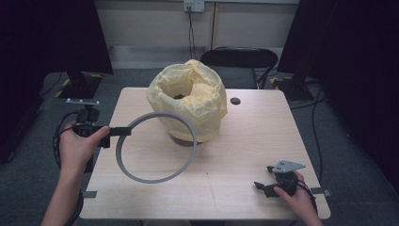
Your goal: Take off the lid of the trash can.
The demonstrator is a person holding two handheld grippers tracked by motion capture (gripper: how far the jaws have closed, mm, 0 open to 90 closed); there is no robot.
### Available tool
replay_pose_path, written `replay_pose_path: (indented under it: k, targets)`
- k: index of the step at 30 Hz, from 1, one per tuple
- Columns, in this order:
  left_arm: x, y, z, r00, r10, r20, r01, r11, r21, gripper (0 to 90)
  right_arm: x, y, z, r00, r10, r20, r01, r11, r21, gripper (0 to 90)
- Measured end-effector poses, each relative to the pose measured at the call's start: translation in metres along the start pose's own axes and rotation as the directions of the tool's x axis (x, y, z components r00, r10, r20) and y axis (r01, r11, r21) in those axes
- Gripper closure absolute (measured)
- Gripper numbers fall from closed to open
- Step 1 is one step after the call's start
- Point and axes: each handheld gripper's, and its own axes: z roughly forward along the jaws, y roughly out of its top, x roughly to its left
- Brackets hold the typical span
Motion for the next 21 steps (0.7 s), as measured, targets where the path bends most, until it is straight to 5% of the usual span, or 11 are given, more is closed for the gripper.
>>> replay_pose_path:
  k: [21]
  targets:
    - [0.023, -0.028, 0.037, 0.9997, -0.01, -0.022, 0.01, 0.9993, 0.036, 83.5, 0.0, 0.0, 0.0, 1.0, 0.0, 0.0, 0.0, 1.0, 0.0, 13.5]
